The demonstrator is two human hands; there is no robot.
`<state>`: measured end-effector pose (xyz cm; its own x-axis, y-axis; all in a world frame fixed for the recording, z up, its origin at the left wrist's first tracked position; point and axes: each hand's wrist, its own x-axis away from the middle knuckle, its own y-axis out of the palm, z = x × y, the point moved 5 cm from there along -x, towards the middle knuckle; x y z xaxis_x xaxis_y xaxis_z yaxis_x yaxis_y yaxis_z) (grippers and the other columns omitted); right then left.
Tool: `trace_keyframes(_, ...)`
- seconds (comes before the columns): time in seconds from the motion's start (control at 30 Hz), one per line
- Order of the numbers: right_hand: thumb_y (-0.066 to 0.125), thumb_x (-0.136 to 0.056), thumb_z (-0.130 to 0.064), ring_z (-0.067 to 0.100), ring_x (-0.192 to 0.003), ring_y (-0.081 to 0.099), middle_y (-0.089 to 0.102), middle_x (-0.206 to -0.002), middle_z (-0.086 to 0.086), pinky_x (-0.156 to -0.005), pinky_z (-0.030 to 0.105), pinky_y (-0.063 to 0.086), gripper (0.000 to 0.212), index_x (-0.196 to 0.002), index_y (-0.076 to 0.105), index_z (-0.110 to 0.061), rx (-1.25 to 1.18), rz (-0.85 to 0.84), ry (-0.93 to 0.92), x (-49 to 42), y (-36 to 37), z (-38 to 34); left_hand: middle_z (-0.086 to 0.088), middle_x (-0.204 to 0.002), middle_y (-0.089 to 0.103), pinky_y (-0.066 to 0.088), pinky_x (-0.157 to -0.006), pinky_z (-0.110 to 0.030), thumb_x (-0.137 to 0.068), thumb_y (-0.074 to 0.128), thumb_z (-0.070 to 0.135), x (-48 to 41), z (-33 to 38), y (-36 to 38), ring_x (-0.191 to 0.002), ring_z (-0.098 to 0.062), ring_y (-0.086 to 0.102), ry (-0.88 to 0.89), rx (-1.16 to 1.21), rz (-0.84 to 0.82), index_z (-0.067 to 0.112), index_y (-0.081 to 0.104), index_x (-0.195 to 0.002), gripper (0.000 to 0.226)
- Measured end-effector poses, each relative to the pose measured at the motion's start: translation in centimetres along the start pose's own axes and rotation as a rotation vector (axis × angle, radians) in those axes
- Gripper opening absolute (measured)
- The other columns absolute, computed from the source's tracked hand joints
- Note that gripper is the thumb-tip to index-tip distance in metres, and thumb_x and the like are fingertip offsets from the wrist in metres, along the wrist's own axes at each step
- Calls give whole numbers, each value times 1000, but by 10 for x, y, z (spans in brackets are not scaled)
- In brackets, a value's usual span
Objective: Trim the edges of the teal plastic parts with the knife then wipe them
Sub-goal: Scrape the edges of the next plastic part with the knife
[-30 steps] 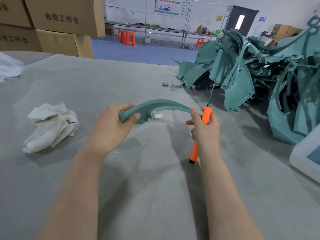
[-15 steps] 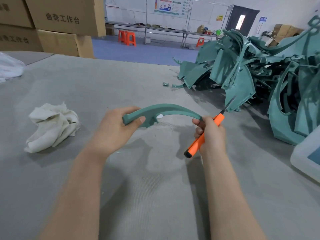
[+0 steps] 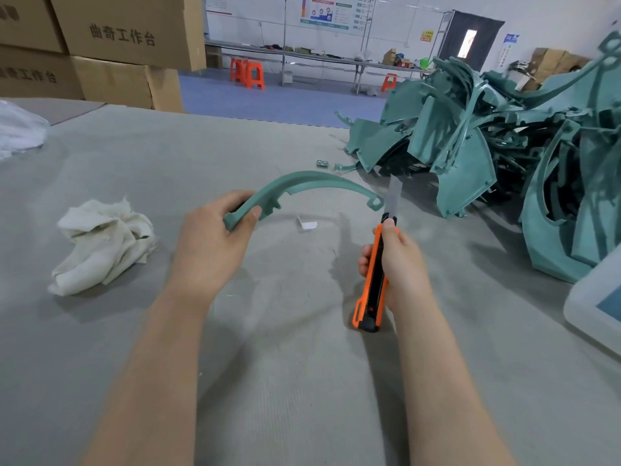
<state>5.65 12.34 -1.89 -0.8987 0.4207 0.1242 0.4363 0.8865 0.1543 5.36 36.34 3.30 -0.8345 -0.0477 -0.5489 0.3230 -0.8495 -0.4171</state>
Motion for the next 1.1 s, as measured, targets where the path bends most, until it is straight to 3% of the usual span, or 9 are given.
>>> trace_keyframes(0.2,42,-103,-33,15,-36,50,47,-62,9,-39,20,44,34,-81,49,-8,-116,-12,128,-4,-3,6,34,-80,61,36,-66,-1,-93,58,17,0,1,-1,-78,4,56,29,-14,7,37,66,-98,22)
trace_keyframes(0.33,43,-103,-33,15,-39,51,49,-59,7,-40,22,44,34,-85,54,-6,-77,-19,139,-4,-4,7,28,-83,61,36,-68,-5,-93,58,16,0,1,-2,-81,-5,56,27,-17,14,28,69,-103,19)
trace_keyframes(0.57,42,-103,-34,13,-36,47,48,-53,5,-38,19,40,35,-87,54,-6,-99,-70,180,-1,-1,5,33,-76,60,36,-65,-4,-93,58,17,0,3,-4,-77,6,53,27,-16,10,32,69,-100,19)
trace_keyframes(1.1,40,-104,-32,11,-40,46,50,-54,3,-38,20,40,32,-97,58,-6,22,-225,200,9,7,3,25,-77,62,36,-64,-8,-93,58,16,0,2,-4,-74,-2,52,47,-26,-40,32,69,-97,19)
